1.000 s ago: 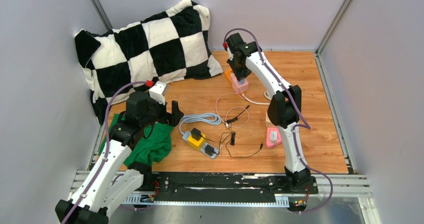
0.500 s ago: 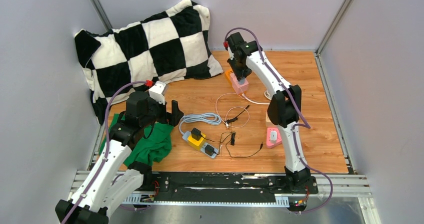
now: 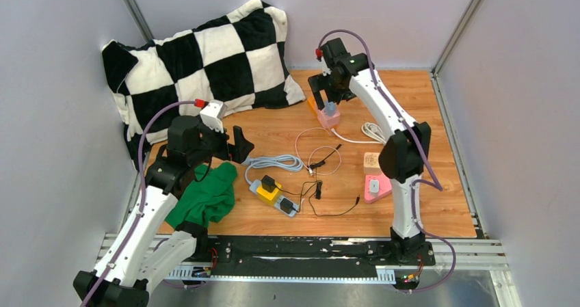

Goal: Insert the plug

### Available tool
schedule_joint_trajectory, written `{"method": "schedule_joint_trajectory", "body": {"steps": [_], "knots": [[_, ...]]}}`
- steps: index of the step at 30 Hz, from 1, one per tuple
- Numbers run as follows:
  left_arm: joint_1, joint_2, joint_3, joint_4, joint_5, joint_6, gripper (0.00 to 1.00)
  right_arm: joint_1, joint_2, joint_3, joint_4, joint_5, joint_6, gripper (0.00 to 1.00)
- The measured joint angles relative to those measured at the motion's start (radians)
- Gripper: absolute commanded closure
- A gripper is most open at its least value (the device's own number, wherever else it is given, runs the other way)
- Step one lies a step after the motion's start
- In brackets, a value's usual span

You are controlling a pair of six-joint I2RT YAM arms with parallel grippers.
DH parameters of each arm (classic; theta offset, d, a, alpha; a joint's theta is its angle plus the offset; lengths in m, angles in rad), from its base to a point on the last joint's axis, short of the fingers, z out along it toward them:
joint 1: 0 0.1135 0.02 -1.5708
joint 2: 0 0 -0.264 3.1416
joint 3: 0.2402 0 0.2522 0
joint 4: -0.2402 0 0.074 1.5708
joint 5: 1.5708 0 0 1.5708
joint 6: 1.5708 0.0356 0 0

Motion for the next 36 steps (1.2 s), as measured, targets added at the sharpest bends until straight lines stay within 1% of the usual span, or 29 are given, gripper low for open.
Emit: {"method": "schedule_joint_trajectory", "body": {"steps": [5,9,15,19,23,25,28,32,36], "knots": [[0.0,0.003,0.077,0.002,0.011,-0.029,0.0,0.0,-0.214,-0.156,0.022,-0.008,0.012,0.0],[0.0,0.001,0.106,0.025,0.004,-0.074,0.0,0.007,-0.381,-0.293,0.058,-0.024,0.022,0.0],[0.0,-0.015,0.109,0.048,-0.017,-0.127,0.0,0.037,-0.632,-0.599,0.163,-0.061,0.057,0.0],[0.0,-0.032,0.105,0.064,-0.02,-0.134,0.0,0.061,-0.827,-0.833,0.275,-0.093,0.079,0.0],[0.0,-0.06,0.069,0.09,-0.003,-0.143,0.0,0.066,-1.046,-1.052,0.391,-0.13,0.105,0.0],[0.0,-0.077,0.042,0.098,0.006,-0.15,0.0,0.068,-1.139,-1.137,0.433,-0.149,0.117,0.0],[0.0,-0.114,-0.003,0.114,0.016,-0.164,0.0,0.068,-1.255,-1.229,0.479,-0.157,0.139,0.0],[0.0,-0.177,-0.051,0.147,0.022,-0.185,0.0,0.068,-1.374,-1.305,0.53,-0.154,0.166,0.0],[0.0,-0.208,-0.064,0.173,0.022,-0.197,0.0,0.068,-1.407,-1.319,0.551,-0.154,0.18,0.0]]}}
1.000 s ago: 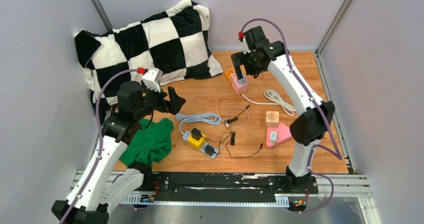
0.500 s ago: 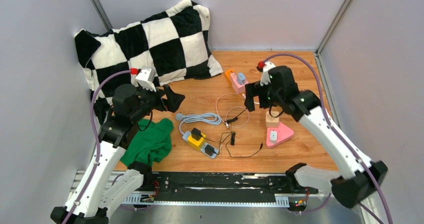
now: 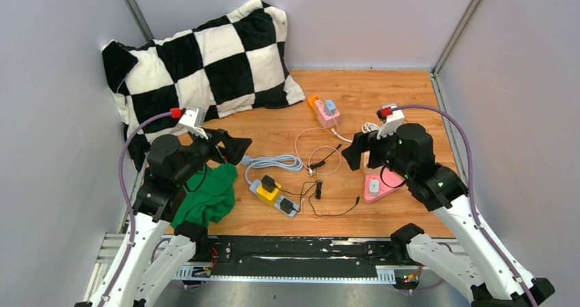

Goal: Insert the plug

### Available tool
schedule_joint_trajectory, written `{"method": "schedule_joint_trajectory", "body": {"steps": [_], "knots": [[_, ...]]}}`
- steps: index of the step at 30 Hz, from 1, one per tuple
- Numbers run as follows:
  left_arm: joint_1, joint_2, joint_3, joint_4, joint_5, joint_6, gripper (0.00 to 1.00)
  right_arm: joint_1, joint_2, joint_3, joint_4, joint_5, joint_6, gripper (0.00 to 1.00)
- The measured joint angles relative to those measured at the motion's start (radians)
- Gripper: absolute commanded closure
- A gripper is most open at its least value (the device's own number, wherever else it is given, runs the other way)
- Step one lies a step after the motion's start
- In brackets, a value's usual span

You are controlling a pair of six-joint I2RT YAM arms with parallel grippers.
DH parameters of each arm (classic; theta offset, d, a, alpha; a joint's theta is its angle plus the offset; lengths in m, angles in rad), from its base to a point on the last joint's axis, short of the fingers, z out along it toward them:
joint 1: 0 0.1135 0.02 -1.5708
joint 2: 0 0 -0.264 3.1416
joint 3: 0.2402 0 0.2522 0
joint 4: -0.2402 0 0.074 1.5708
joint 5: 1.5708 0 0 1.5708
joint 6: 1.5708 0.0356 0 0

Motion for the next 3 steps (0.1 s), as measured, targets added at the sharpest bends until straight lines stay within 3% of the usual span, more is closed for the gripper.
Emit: {"method": "schedule_joint_trajectory", "body": {"steps": [3], "knots": [[0.0,-0.008,-0.002,0.014,-0.005,-0.003,0.0,0.0,0.003,0.0,0.016,-0.002,0.009,0.0]]}}
